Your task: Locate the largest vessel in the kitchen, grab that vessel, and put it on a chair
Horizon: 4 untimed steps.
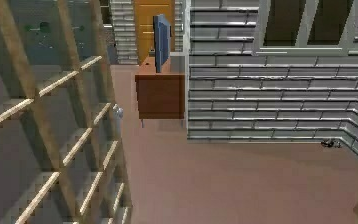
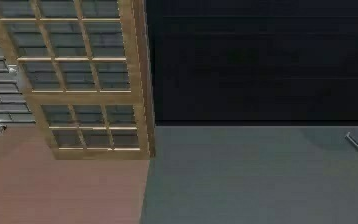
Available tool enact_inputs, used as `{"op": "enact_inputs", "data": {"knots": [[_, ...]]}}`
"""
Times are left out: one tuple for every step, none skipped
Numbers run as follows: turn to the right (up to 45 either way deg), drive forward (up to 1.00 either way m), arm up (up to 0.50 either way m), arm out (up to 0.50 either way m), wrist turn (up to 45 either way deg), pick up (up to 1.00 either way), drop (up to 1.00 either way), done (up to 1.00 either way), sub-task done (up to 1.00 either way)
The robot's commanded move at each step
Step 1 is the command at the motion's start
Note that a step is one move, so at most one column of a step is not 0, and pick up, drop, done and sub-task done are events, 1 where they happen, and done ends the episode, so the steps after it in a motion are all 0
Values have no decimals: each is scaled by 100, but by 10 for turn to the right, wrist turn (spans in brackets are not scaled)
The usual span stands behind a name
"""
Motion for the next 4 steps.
{"op": "enact_inputs", "data": {"knots": [[0, 100, 0, 0, 0, 0, 0, 0, 0], [0, 20, 0, 0, 0, 0, 0, 0, 0], [-450, 0, 0, 0, 0, 0, 0, 0, 0], [0, 100, 0, 0, 0, 0, 0, 0, 0]]}}
